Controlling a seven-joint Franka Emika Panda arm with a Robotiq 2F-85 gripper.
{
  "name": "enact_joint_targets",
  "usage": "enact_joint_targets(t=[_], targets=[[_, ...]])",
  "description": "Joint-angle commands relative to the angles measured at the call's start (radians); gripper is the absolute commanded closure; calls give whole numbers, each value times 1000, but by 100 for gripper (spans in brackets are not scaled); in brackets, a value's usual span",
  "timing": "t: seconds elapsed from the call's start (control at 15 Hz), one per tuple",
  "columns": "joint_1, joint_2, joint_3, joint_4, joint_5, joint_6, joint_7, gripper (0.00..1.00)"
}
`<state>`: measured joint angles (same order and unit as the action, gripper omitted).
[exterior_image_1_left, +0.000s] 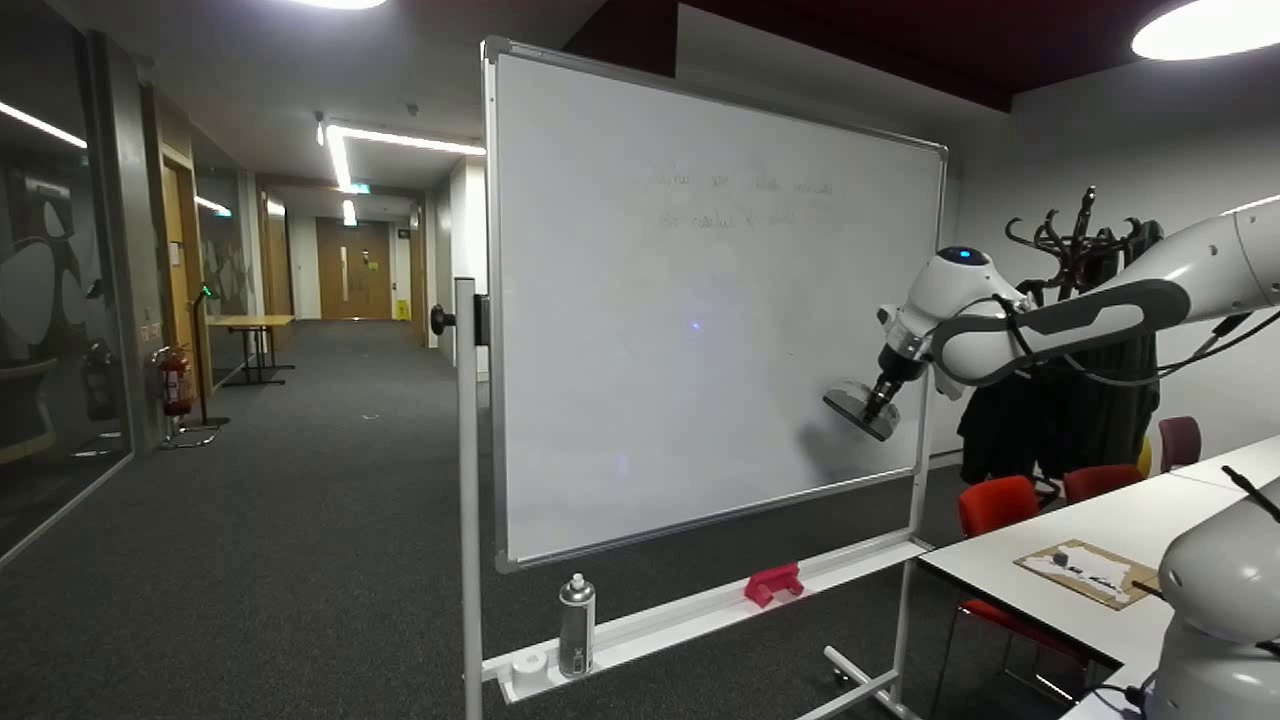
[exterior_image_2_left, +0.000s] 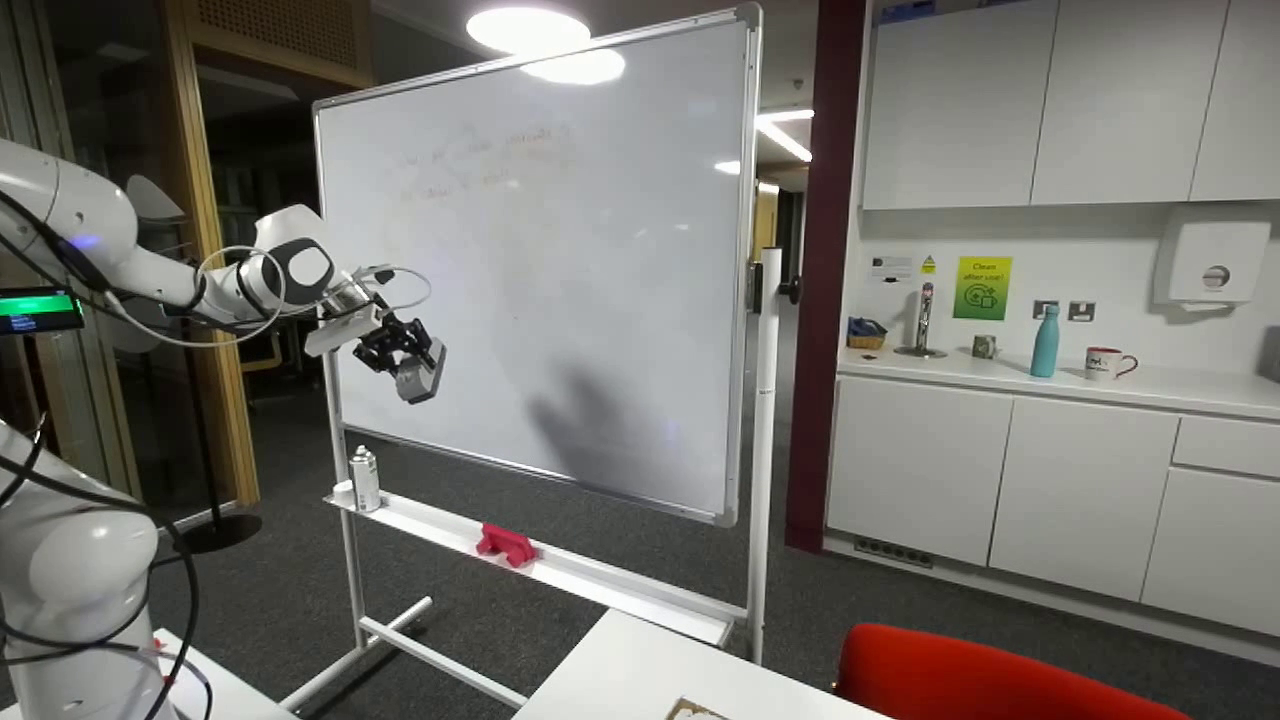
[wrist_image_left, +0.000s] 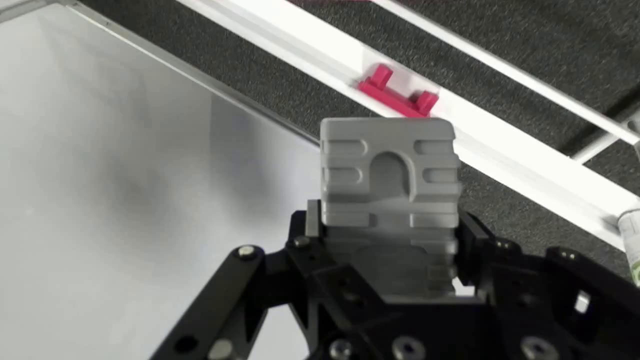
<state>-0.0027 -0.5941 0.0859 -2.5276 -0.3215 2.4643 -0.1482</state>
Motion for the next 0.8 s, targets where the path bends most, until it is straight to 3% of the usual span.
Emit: enact_joint_targets(t=[0.0,0.4,0.73], targets=[[17,-64,-6,45,8,1,6,65],[42,-147,-16,94,7,35,-28,65],[52,-150,-11,96,-10,171,-33,65]])
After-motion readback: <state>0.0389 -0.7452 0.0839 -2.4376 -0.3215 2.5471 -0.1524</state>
